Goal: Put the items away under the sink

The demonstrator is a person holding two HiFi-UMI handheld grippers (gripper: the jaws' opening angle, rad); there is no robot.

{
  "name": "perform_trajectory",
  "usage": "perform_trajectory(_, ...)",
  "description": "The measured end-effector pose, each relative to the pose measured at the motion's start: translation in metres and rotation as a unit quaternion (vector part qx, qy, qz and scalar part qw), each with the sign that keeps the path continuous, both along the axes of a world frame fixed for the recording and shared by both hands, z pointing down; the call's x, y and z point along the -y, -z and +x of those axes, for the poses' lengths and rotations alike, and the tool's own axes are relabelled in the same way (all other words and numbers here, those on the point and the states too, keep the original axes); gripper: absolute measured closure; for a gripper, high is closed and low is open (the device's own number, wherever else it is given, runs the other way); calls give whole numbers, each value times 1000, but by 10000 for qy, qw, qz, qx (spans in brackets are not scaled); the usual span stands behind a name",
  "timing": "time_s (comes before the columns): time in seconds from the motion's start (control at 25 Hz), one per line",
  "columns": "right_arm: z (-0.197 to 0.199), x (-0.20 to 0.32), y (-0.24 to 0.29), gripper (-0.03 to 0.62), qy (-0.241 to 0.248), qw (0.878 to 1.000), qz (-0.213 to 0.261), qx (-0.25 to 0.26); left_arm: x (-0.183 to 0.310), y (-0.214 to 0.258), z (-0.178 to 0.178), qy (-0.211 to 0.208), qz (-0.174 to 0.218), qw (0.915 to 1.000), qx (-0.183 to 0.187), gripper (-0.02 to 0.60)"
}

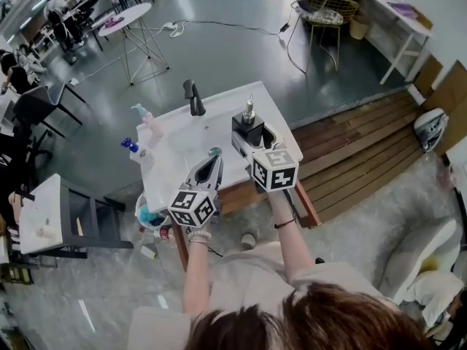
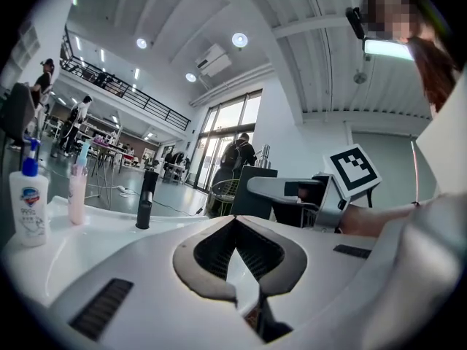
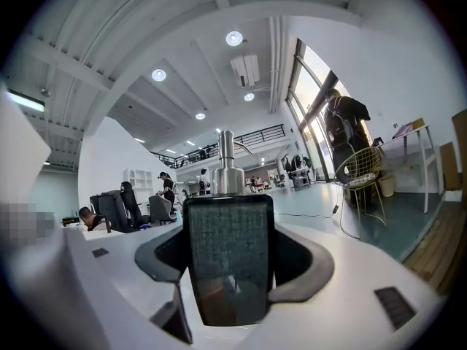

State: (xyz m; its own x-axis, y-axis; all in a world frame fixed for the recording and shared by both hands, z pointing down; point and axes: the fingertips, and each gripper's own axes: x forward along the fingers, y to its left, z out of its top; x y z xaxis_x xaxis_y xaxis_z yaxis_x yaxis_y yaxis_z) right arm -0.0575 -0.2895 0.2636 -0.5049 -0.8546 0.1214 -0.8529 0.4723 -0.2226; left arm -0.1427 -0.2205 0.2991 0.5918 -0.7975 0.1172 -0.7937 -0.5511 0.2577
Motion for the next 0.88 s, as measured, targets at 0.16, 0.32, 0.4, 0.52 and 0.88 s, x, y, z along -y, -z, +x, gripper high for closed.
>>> perform_trajectory(0.16, 4, -15, 7, 273, 223, 9997, 127, -15, -6, 15, 9, 153, 193, 9997, 44, 581)
perform_trajectory(0.32, 17, -40, 5, 273, 380, 9992, 89, -2, -31, 15, 27, 369, 206, 9991, 51, 581)
perform_trajectory(0.4, 22, -53, 6, 273, 499, 9987, 94, -39, -47, 13, 36, 452, 187, 9988, -12, 581)
perform_trajectory(0.52, 28, -74, 9, 273, 633, 9979, 111, -83, -71, 10, 46, 541, 142, 9984, -57, 581)
perform_trajectory(0.88, 44, -138, 13, 275, 904, 9958, 128, -83, -136, 15, 69, 728, 219, 9971, -92, 581)
